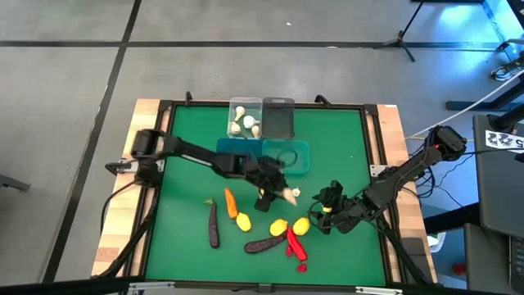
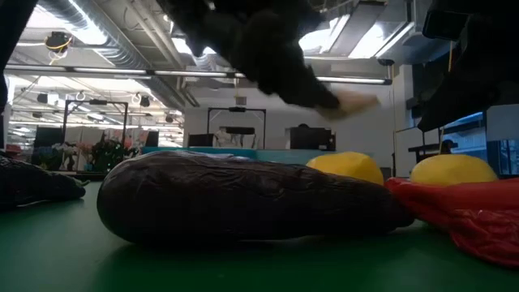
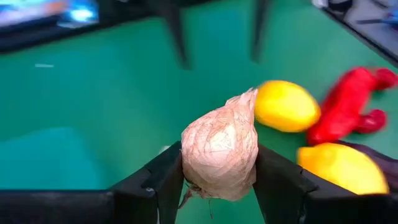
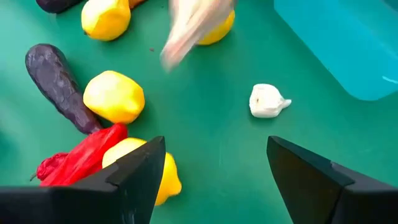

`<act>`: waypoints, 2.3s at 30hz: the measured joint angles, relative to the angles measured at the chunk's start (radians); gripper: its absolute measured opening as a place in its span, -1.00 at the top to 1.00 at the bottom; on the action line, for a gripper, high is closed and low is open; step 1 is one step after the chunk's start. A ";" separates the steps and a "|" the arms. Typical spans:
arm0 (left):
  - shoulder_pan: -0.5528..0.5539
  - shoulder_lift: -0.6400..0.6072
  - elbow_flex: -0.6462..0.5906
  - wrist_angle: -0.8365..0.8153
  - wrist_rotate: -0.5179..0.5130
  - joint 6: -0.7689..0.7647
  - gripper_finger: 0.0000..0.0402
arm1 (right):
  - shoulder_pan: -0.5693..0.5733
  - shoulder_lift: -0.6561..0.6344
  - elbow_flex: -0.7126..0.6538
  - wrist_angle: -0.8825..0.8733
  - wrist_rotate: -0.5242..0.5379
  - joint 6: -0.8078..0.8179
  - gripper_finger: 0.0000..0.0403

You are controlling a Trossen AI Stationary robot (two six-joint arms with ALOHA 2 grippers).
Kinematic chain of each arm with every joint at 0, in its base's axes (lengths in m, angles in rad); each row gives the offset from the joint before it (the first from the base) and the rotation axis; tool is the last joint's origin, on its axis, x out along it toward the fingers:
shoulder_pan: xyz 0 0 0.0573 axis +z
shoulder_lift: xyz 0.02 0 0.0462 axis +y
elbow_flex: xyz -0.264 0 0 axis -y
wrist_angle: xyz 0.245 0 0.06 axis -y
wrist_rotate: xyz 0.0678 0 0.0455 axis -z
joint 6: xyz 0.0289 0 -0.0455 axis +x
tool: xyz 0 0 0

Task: Sort produce into baskets
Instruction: Put the white garlic into the transparent bin

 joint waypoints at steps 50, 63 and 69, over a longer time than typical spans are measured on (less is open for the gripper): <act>0.562 -0.211 -0.157 -0.275 -0.511 -0.079 0.16 | 0.000 0.000 0.000 -0.010 0.019 0.000 -0.39; 0.551 -0.211 -0.157 -0.288 -0.450 -0.048 0.16 | 0.000 0.000 0.000 -0.009 0.018 0.000 -0.39; 0.551 -0.211 -0.157 -0.361 -0.445 -0.030 0.16 | 0.000 0.000 0.000 -0.010 0.017 0.000 -0.39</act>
